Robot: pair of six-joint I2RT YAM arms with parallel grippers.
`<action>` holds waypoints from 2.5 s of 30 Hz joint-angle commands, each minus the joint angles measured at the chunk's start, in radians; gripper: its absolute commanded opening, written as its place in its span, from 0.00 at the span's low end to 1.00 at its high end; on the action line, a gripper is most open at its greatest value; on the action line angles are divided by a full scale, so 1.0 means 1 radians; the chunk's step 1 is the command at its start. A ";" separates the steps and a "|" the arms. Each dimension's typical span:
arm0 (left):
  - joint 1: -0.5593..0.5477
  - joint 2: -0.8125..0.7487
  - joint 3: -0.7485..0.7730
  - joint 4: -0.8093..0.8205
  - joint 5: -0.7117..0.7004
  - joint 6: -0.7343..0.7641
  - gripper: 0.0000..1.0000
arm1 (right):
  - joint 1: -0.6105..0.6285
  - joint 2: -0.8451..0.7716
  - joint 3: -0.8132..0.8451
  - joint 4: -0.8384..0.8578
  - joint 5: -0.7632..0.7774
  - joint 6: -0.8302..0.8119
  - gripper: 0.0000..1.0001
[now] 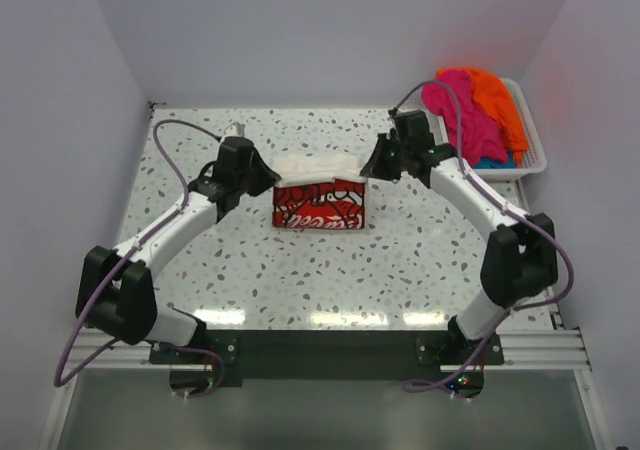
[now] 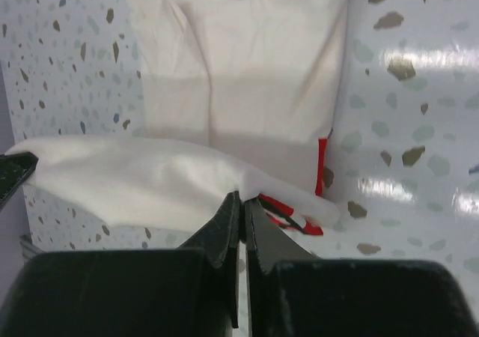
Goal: Fold and stack the t-shirts
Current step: Fold the tshirt, then neatly place the folded tshirt to the corner
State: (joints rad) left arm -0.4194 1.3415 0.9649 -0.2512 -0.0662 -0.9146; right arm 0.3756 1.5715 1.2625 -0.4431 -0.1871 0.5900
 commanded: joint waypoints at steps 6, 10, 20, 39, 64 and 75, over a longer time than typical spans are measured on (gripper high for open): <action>0.166 0.427 0.341 0.190 0.092 0.056 0.00 | -0.098 0.405 0.479 0.062 -0.136 -0.042 0.07; 0.238 0.625 0.480 0.363 0.215 0.100 0.30 | -0.135 0.646 0.730 0.015 -0.138 -0.042 0.45; 0.297 0.592 0.467 0.324 0.253 0.128 0.68 | -0.127 0.406 0.501 0.064 -0.005 -0.134 0.71; 0.025 0.521 0.186 0.305 0.086 0.149 0.28 | 0.080 0.301 0.035 0.167 0.184 -0.147 0.42; 0.119 0.441 0.198 0.185 0.025 0.221 0.72 | 0.078 0.262 0.055 0.020 0.236 -0.160 0.56; 0.202 0.663 0.360 0.127 0.290 0.430 0.82 | 0.078 0.223 0.081 -0.005 0.238 -0.163 0.60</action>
State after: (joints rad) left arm -0.2081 1.9465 1.2549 -0.0978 0.0929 -0.5941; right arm 0.4526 1.8400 1.3128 -0.4309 0.0360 0.4427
